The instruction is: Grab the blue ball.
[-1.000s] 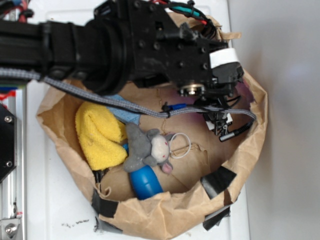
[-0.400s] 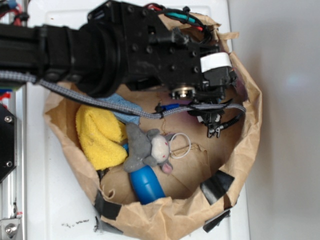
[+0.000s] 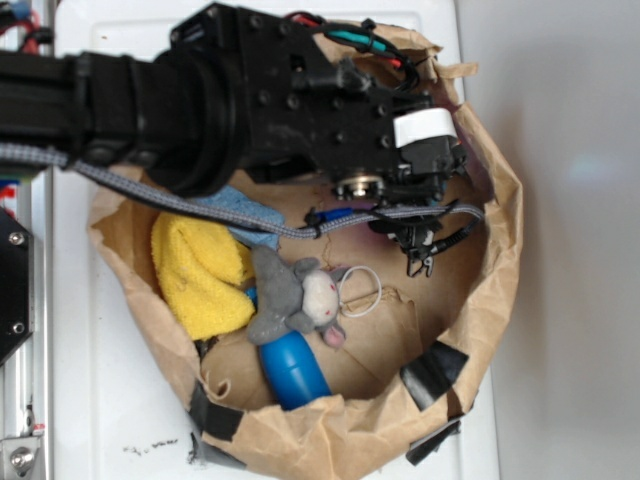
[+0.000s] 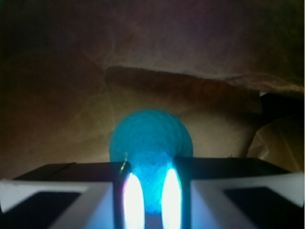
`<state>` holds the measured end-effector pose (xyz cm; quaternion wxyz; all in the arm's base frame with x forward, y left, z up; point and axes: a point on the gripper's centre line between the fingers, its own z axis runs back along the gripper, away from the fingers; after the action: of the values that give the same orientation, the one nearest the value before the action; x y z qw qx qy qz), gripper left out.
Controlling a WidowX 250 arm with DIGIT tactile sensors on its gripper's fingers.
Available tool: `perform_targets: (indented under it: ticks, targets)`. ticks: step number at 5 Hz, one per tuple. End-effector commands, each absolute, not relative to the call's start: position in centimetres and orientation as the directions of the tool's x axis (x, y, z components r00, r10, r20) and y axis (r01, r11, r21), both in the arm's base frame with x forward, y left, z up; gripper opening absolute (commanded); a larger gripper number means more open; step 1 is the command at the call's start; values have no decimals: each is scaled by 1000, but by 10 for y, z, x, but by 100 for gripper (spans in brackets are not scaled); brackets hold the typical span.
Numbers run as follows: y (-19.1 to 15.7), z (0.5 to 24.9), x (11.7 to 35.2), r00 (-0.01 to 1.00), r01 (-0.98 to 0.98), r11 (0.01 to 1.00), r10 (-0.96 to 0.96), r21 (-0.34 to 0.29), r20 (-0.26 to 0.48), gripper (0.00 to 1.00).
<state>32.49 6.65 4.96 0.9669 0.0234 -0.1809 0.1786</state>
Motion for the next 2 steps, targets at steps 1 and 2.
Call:
perform_targets:
  ticks: [1, 2]
  targets:
    - [68, 70, 329, 848, -342, 939, 325, -35, 419, 0]
    - [69, 74, 327, 852, -332, 942, 319, -42, 416, 0]
